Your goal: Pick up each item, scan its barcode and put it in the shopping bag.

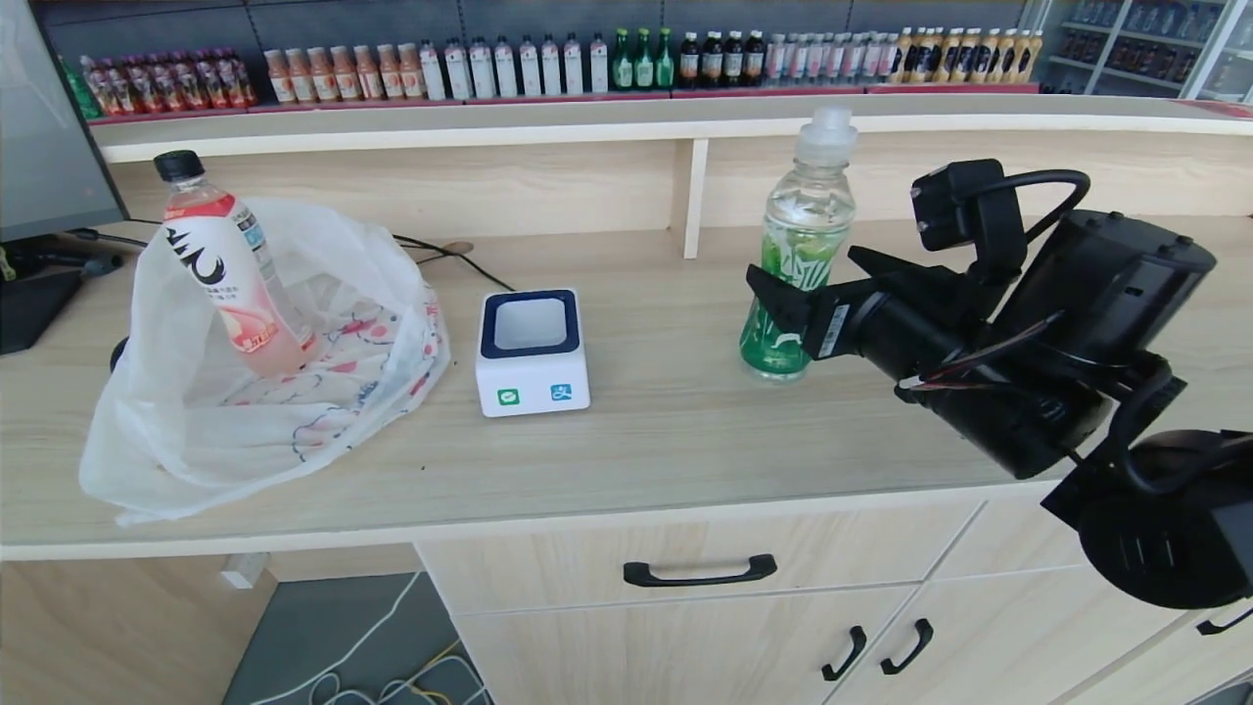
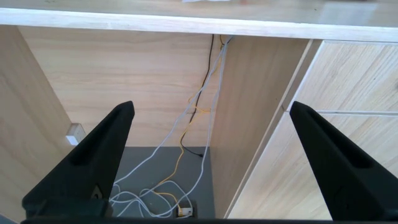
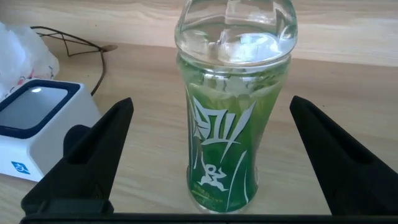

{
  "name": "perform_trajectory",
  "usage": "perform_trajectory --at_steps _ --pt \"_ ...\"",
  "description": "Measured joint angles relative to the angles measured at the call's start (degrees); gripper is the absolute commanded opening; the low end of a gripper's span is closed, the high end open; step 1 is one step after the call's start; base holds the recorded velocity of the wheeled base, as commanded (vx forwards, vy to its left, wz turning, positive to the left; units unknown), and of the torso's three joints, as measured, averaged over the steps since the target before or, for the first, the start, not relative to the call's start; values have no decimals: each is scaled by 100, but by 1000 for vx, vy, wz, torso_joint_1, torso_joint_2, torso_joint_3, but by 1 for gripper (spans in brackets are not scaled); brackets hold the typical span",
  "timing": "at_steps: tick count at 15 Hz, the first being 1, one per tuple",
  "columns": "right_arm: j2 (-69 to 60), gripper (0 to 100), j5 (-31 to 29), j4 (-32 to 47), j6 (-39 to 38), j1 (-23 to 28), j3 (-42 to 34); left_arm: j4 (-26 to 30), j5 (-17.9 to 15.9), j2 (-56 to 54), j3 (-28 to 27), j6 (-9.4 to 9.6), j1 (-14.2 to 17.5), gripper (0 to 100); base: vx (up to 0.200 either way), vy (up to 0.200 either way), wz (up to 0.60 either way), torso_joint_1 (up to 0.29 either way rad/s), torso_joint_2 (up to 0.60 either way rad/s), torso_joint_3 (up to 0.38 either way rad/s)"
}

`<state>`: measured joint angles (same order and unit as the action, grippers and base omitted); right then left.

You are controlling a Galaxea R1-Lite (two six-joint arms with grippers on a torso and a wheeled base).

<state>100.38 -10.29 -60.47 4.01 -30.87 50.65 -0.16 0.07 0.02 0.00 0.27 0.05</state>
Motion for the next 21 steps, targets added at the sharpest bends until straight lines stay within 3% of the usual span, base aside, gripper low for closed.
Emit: perform_trajectory --at_steps 10,14,21 --pt "555 100 -16 1 22 177 572 0 0 0 0 -2 2 100 0 0 0 0 0 0" --pt "629 100 -416 290 30 173 913 0 0 0 0 0 5 100 0 0 0 0 0 0" --pt "701 100 -528 360 252 160 1161 0 -2 0 0 -2 2 100 0 0 0 0 0 0"
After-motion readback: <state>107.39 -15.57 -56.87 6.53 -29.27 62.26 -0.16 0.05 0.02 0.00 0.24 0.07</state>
